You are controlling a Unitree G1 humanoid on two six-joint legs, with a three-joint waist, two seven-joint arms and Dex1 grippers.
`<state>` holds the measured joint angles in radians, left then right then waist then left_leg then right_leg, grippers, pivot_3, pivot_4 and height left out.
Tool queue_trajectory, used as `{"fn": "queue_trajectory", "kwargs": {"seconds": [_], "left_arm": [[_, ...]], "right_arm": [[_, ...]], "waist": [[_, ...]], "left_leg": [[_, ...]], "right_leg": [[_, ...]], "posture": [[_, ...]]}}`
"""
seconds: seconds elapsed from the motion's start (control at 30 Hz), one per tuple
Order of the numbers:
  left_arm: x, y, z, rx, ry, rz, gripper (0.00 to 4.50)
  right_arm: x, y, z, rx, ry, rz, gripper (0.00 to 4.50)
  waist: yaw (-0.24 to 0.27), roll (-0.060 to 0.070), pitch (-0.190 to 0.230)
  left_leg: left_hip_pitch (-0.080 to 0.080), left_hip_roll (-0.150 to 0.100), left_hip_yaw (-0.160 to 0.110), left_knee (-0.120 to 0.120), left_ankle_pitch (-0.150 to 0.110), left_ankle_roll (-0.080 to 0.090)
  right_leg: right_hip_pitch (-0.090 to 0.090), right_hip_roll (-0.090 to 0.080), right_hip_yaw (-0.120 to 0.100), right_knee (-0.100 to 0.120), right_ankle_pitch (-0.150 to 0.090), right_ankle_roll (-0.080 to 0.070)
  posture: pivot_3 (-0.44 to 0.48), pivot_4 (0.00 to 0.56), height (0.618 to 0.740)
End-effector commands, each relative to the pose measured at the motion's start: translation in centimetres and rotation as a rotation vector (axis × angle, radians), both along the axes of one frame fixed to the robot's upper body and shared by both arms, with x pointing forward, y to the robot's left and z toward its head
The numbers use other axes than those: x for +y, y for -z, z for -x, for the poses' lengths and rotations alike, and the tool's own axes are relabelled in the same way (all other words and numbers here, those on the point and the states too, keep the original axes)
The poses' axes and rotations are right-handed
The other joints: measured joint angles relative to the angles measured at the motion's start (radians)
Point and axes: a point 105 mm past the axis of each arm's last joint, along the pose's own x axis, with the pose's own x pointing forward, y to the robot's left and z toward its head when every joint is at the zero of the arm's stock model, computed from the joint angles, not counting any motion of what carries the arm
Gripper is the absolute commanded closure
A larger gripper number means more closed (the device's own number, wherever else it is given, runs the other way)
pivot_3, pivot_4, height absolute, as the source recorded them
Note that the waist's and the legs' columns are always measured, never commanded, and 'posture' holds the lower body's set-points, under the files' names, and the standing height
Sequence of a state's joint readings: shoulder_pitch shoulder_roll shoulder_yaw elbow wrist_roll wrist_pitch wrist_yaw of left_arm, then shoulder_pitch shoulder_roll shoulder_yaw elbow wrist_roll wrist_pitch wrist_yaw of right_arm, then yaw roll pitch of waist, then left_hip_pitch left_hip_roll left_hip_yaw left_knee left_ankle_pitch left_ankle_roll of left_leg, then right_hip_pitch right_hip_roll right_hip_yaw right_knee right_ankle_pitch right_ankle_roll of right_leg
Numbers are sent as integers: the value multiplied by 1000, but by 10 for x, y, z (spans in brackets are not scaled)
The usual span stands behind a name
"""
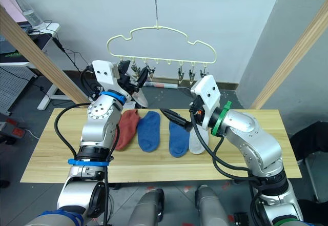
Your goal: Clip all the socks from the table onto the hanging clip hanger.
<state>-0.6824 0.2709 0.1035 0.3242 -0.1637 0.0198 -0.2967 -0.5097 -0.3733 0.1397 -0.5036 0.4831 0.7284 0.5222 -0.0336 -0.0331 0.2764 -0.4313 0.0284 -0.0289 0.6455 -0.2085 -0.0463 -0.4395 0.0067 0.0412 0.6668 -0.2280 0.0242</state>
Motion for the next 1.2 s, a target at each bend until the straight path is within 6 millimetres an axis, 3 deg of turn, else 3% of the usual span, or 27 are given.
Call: {"fn": "queue_trajectory", "kwargs": {"seconds": [0.03, 0.33, 1.2], "left_arm": [[-4, -17, 3, -64, 21, 6, 1258], [-6, -17, 4, -62, 36, 8, 3640], [-11, -10, 9, -18, 80, 13, 3746]], "right_arm": [[-1, -9, 6, -49, -6, -14, 0], [-1, -10, 6, -47, -2, -19, 0], [-4, 5, 1, -20, 11, 41, 0]], "waist": [[0, 0, 0], [0, 0, 0], [0, 0, 0]], "left_leg": [[0, 0, 0, 0, 0, 0], [0, 0, 0, 0, 0, 0], [0, 0, 0, 0, 0, 0]], "right_leg": [[0, 0, 0, 0, 0, 0], [0, 0, 0, 0, 0, 0], [0, 0, 0, 0, 0, 0]], "posture": [[-68, 256, 740], [-68, 257, 740], [-50, 258, 740]]}}
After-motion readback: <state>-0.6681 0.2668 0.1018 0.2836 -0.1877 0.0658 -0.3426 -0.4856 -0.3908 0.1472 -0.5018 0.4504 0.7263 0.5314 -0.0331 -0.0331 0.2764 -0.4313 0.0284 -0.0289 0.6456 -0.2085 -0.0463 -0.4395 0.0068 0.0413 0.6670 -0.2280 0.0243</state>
